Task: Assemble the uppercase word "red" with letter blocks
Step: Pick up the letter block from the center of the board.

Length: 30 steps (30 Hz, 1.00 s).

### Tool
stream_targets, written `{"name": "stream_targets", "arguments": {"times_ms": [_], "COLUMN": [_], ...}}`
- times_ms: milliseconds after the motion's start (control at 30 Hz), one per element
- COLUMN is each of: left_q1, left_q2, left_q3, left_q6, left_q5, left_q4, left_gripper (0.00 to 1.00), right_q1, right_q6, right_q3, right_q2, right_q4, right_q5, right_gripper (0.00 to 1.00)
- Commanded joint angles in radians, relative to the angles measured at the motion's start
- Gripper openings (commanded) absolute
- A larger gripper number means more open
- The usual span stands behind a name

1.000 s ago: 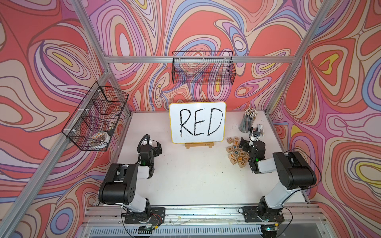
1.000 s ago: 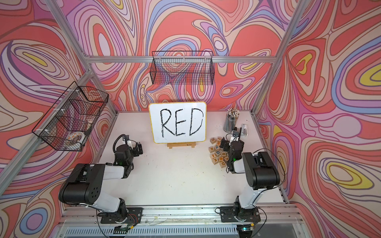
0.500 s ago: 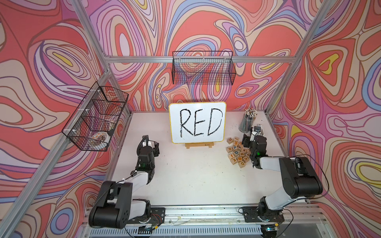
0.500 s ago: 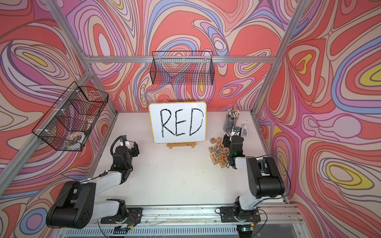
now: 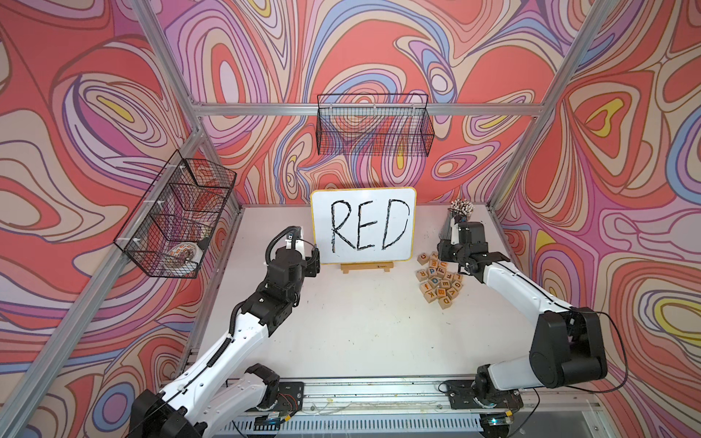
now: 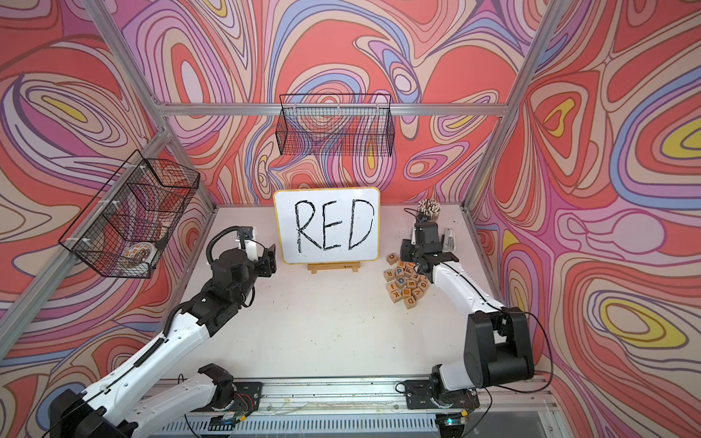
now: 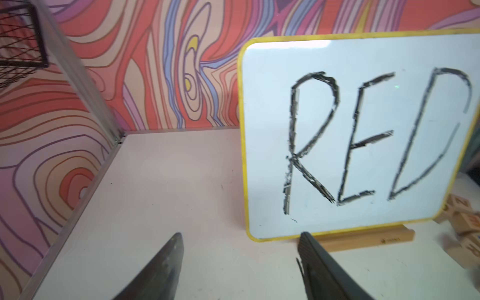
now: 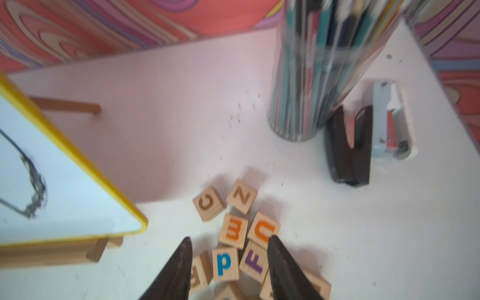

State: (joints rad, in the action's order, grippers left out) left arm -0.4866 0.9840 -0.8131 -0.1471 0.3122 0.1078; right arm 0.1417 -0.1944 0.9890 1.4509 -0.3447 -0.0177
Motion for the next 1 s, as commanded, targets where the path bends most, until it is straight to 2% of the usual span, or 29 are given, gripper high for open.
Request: {"name": "stream_targets", "arguments": {"times_ms": [0, 100, 267, 400, 567, 967], "left_q1": [-0.004, -0.004, -0.005, -0.004, -0.005, -0.005], "left_q2": [0.009, -0.004, -0.078, -0.097, -0.061, 0.013], "left_q3": [-0.093, -0.118, -0.026, -0.014, -0.022, -0.041], "left_q6": [0.006, 0.049, 0.079, 0.072, 0.067, 0.08], "left_q5": [-0.141, -0.228, -0.312, -0.379, -0.43, -0.583], "left_q4": [0.297, 0.356, 0.279, 0.257, 0.269, 0.283], "left_gripper": [0.74, 0.75, 0.78, 0.8, 0.8, 0.79], "right_q1": [0.024, 0.04, 0.04, 0.04, 0.04, 0.047], "right_q6": [-0.019, -0.015, -0.005, 0.034, 0.062, 0.088], "right_q3": [0.021, 0.006, -0.012, 0.012, 0.067, 0.094], "right_q2": [-0.032, -0.019, 0.019, 0.086, 0.174, 0.222], "right_q4": [-0.172, -0.159, -0.111, -0.114, -0.151, -0.165], "right_q5": [0.072, 0.141, 0.189, 0.236, 0.235, 0.194], "right_gripper": [0.45, 0.42, 0.41, 0.41, 0.41, 0.42]}}
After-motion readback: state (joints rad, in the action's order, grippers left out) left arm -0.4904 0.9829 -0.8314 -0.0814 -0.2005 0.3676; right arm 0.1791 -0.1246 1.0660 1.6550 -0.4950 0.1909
